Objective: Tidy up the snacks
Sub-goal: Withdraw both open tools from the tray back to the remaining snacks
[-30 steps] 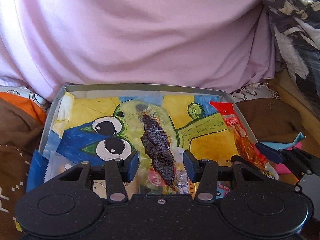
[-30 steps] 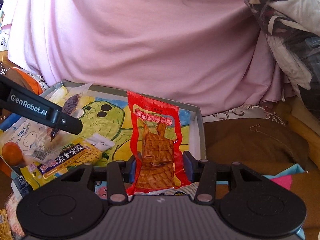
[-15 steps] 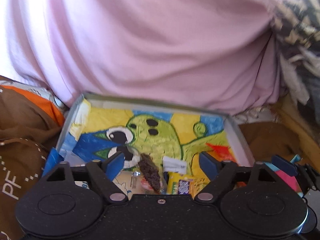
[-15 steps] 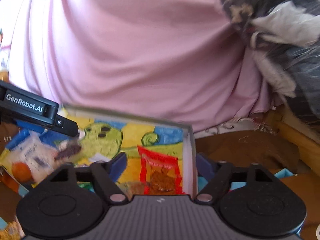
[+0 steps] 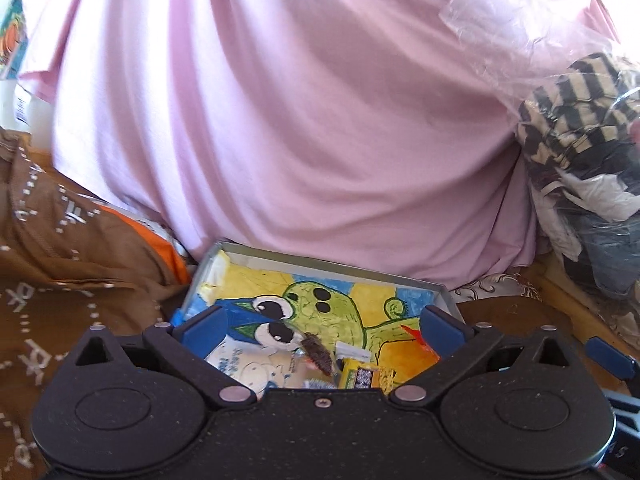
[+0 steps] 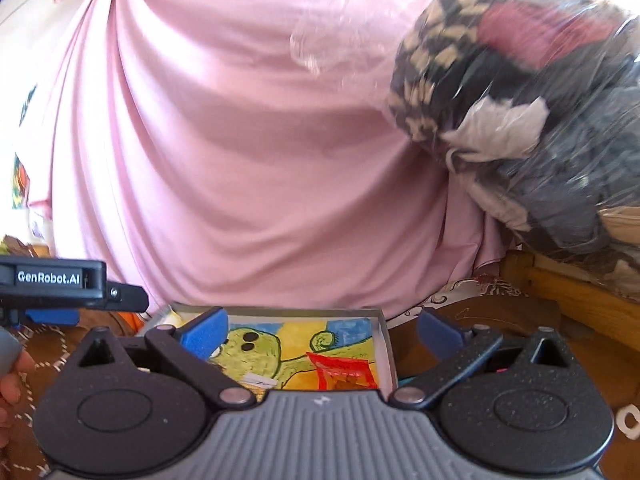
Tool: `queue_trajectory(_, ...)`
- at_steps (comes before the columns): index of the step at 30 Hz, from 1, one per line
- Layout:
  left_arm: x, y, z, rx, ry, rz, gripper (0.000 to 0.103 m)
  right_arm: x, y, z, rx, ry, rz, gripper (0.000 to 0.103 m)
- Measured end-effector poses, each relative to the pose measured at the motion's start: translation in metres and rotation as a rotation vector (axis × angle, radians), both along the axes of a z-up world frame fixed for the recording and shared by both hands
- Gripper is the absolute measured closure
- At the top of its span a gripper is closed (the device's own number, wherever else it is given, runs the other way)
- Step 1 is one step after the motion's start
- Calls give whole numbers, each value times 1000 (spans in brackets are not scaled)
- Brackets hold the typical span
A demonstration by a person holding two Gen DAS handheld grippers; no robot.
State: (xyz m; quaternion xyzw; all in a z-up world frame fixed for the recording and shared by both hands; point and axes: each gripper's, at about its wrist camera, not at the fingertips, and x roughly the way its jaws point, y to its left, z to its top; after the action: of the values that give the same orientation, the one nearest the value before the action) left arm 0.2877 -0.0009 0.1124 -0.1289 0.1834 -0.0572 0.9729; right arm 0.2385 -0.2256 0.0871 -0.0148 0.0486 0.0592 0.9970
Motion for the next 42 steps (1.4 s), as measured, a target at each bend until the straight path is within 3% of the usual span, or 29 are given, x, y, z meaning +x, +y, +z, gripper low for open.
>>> queue_trajectory(7, -47, 13, 3, 46, -12, 33, 1, -50, 5, 2, 32, -35, 36, 0)
queue_trajectory(18, -110, 35, -22, 118, -29, 80, 1, -117, 15, -20, 5, -39, 81, 0)
queue_trajectory(30, -155, 55, -71, 137, 49, 75, 1, -142, 18, -61, -13, 154, 41, 0)
queue_trajectory(36, -156, 61, -98, 105, 153, 50, 1, -136, 32, -87, -67, 318, 15, 0)
queue_trajectory(42, -153, 56, -113, 138, 210, 10, 1, -132, 43, -100, -110, 399, 20, 0)
